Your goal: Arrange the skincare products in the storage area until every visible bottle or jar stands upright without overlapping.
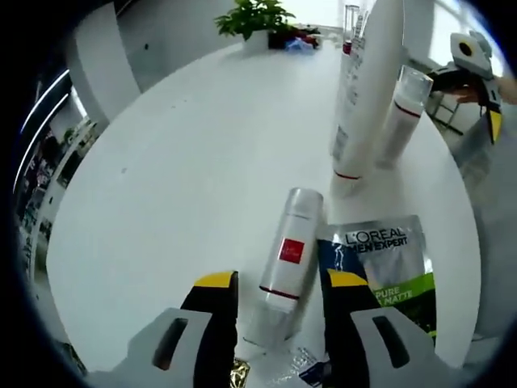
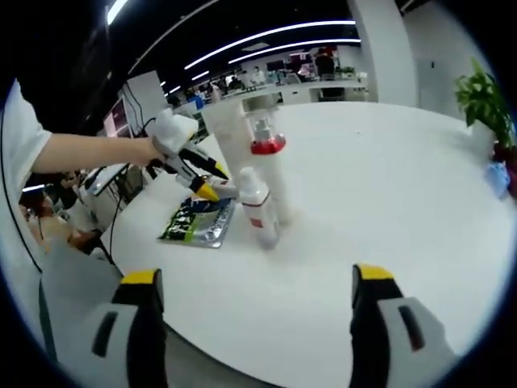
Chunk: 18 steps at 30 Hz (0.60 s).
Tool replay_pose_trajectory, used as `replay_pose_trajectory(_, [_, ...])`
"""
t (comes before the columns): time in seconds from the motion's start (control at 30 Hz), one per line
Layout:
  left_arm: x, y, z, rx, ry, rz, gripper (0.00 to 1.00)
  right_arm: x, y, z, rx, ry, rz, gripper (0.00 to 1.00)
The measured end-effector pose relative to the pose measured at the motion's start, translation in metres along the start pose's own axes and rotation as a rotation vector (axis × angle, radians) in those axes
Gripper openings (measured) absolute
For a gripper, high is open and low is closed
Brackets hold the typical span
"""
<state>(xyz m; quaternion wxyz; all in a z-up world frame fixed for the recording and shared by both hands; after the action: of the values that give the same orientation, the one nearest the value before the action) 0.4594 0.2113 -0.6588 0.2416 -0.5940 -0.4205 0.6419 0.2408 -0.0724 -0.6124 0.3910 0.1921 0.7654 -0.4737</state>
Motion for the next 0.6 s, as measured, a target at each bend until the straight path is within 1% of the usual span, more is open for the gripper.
replay_pose_trajectory(0.1, [-0.0002, 0.0011, 0.0014, 0.028, -0.010, 0.002, 0.31, 0.0010, -0.0012, -0.0004, 0.002, -0.001, -0.001, 0.97])
replay_pose_trajectory(0.27, [-0.0003, 0.0018, 0.0012, 0.035, -0.014, 0.000, 0.27, 0.0026, -0.0026, -0.0022, 0.003, 0.002, -0.003, 0.97])
replay_pose_trajectory(0.33, [0.0002, 0.0027, 0.0024, 0.068, -0.041, -0.005, 0.23, 0.0018, -0.0032, -0.0027, 0.004, -0.004, -0.002, 0.97])
replay_pose_trajectory(0.37, [0.0010, 0.0026, 0.0035, 0.080, -0.074, -0.005, 0.21, 0.0009, -0.0035, -0.0026, 0.004, -0.001, 0.004, 0.97])
replay_pose_trajectory(0.4, [0.0004, 0.0029, 0.0016, 0.071, -0.076, 0.003, 0.19, 0.0002, -0.0038, -0.0029, 0.004, -0.001, 0.007, 0.97])
replay_pose_trajectory(0.43, [0.0012, 0.0034, 0.0017, 0.065, -0.098, 0.000, 0.18, -0.0009, -0.0043, -0.0035, 0.005, -0.004, 0.010, 0.97])
replay_pose_trajectory(0.47, [0.0009, 0.0043, 0.0013, 0.066, -0.094, 0.005, 0.18, -0.0015, -0.0045, -0.0038, 0.006, -0.007, 0.012, 0.97])
replay_pose_trajectory(0.6, [0.0012, 0.0058, 0.0041, 0.050, -0.111, -0.011, 0.17, -0.0039, -0.0054, -0.0060, 0.001, -0.013, 0.020, 0.97])
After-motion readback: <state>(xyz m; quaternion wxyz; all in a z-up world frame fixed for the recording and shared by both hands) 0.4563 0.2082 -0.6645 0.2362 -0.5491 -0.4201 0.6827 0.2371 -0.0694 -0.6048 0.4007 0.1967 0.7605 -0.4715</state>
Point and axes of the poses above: the point that each gripper's makers call its tool centre point, and the gripper's own axes: y roughly forward along the fingers, z roughly to its right, x roughly out of its underside, the point moved 10 cm from there along -y, roughly backward along the fingers, and after that the axes turned 2 degrees about y, right-handed, at the moved point
